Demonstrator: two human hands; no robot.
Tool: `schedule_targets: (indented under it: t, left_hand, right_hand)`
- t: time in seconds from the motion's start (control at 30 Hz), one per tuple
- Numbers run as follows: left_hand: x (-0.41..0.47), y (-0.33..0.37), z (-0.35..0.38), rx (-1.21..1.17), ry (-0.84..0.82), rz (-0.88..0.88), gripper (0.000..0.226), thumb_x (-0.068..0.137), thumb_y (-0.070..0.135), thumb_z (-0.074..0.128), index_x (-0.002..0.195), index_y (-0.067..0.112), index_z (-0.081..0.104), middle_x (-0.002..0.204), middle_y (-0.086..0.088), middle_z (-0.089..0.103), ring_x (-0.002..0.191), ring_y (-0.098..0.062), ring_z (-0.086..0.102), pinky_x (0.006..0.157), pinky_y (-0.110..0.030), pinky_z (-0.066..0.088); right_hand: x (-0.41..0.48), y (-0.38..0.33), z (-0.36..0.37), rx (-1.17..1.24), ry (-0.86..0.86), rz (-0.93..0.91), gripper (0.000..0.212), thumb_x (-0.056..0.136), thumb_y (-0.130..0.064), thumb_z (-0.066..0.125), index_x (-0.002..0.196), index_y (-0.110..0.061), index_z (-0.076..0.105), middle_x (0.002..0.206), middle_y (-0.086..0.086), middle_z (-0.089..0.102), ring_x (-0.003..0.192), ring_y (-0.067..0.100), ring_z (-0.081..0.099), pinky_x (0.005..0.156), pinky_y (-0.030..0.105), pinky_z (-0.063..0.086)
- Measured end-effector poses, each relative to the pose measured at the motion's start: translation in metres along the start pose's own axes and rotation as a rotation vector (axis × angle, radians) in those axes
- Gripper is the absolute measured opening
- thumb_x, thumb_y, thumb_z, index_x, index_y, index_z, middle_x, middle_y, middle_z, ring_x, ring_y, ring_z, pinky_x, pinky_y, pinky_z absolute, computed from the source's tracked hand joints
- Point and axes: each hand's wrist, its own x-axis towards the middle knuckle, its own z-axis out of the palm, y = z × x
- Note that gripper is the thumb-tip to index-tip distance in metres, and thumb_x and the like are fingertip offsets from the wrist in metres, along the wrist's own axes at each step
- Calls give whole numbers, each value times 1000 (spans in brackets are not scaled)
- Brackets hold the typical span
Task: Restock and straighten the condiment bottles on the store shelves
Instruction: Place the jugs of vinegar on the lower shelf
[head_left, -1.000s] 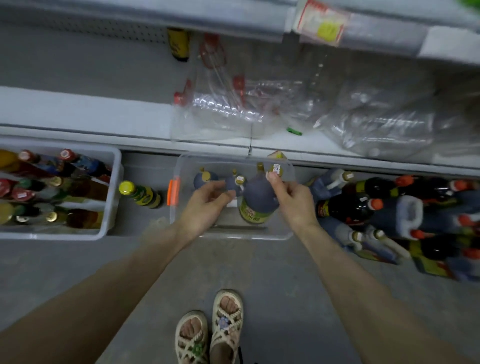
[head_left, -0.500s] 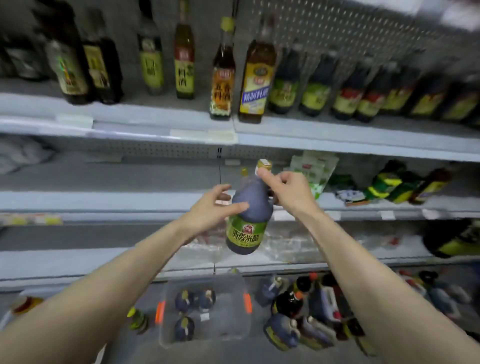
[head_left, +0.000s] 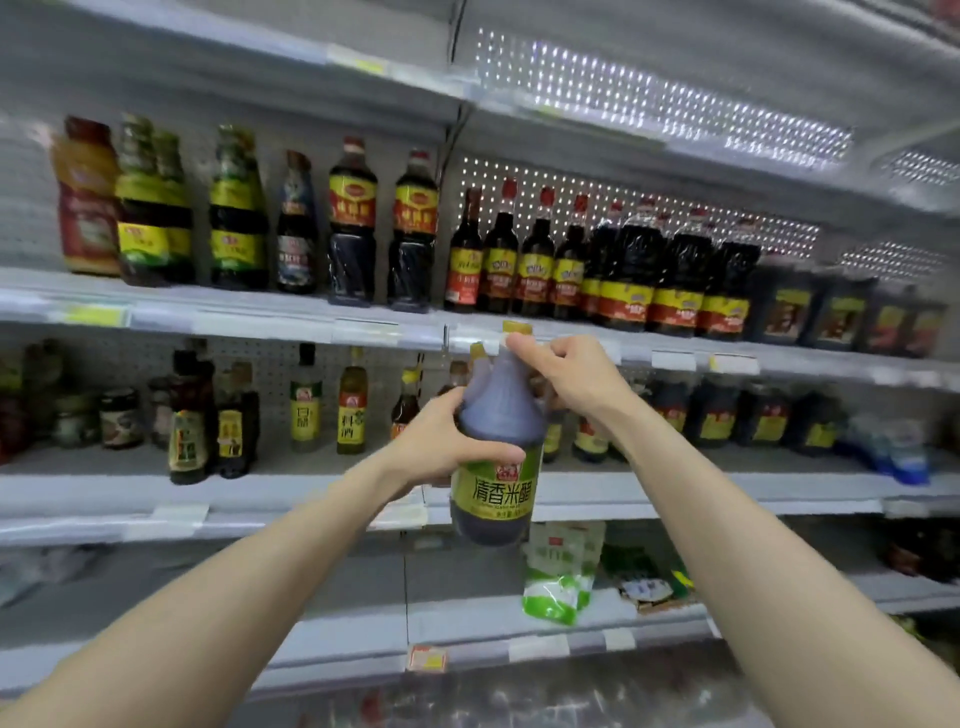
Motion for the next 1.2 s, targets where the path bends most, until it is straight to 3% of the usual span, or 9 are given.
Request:
schedule_targets:
  t: [0.17, 0.27, 0.4, 0.5, 0.63, 0.77, 0.93, 1.1, 1.2]
  left_hand:
    - [23, 45, 6, 24, 60, 86, 64, 64, 15, 88, 120, 15, 58, 110, -2, 70, 95, -11, 68, 76, -24, 57]
    - [42, 59, 14, 42, 79, 109, 63, 63, 16, 89, 118, 14, 60, 107, -2, 72, 95, -15, 70, 83, -34, 58]
    - [73, 70, 36, 56, 105, 142, 59, 64, 16, 88, 116, 14, 63, 103, -1, 73, 92, -12, 71, 81, -32, 58]
    - [99, 77, 63, 45, 140, 143, 56, 66, 14, 87, 116, 15, 62, 103, 1, 73, 91, -10, 70, 75, -25, 58]
    - [129, 84, 96, 58, 193, 137, 50, 66, 15, 87, 108, 24, 61, 99, 7, 71, 86, -2, 68, 67, -17, 54]
    - [147, 82, 116, 78, 272, 120, 51, 65, 18, 88, 108, 23, 62, 97, 8, 71, 84, -1, 68, 66, -16, 54]
    - [165, 68, 129, 124, 296, 50, 62, 61, 25, 90, 115, 21, 61, 104, 5, 71, 94, -8, 67, 75, -24, 56]
    - [178, 43, 142, 119, 235, 22, 56, 64, 21, 88, 112, 25, 58, 102, 10, 68, 95, -6, 65, 70, -18, 52]
    - [186, 23, 153, 118, 238, 8, 59, 63, 20, 89, 113, 22, 58, 102, 8, 68, 95, -8, 65, 70, -18, 53]
  right_hand:
    - [16, -22, -41, 16, 57, -96, 52, 87, -44, 65, 53, -15, 39, 68, 17, 52, 47, 18, 50, 47, 27, 36]
    - [25, -23, -63, 2, 62, -146, 50, 89, -42, 64, 57, -14, 37, 72, 12, 54, 49, 9, 53, 50, 24, 44]
    - [43, -10, -93, 45, 16, -180, 47, 91, -38, 63, 60, -12, 40, 77, 10, 56, 67, 12, 61, 68, 38, 57]
    - [62, 10, -123, 52, -29, -192, 45, 90, -40, 64, 60, -13, 45, 77, 5, 58, 66, 15, 57, 73, 45, 56]
    - [85, 36, -155, 73, -82, -209, 37, 90, -42, 64, 67, -15, 51, 87, 6, 63, 69, 16, 58, 73, 43, 57]
    - [105, 56, -169, 62, -124, -235, 37, 91, -41, 63, 71, -14, 49, 81, 0, 62, 63, 6, 59, 62, 28, 55]
    - [120, 88, -171, 55, -146, -204, 38, 90, -42, 63, 69, -15, 47, 91, 6, 68, 67, 13, 63, 67, 34, 56]
    - [123, 123, -163, 75, -122, -162, 32, 90, -42, 64, 74, -16, 53, 86, 3, 68, 74, 14, 65, 59, 24, 50]
    - [126, 151, -158, 48, -154, -107, 33, 89, -46, 62, 80, -15, 54, 92, 6, 69, 79, 17, 66, 67, 30, 53]
